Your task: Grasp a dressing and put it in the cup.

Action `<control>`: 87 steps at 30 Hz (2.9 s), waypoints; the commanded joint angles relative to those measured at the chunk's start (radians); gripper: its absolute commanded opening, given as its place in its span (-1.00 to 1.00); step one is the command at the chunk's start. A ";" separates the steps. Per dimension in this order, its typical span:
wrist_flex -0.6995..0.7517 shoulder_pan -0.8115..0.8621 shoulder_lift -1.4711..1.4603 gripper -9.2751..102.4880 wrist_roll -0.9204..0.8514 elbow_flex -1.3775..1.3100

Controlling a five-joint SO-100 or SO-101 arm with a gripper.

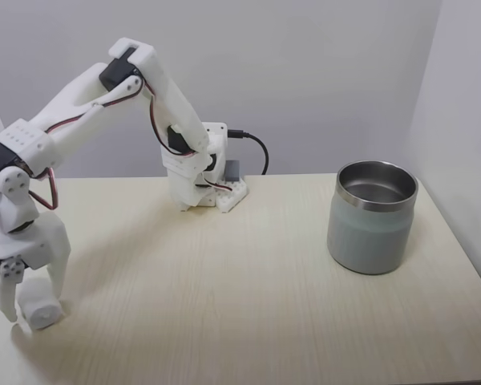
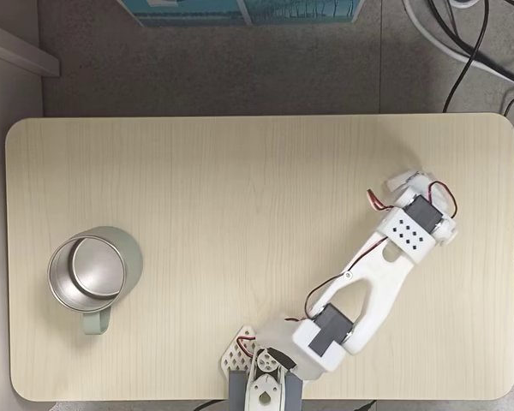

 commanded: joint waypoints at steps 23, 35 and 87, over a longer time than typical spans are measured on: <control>0.233 -0.040 -0.331 -0.84 0.077 0.124; 0.379 -0.040 -0.657 -0.84 0.112 0.206; 0.069 -1.697 -1.031 -0.84 -0.262 -0.255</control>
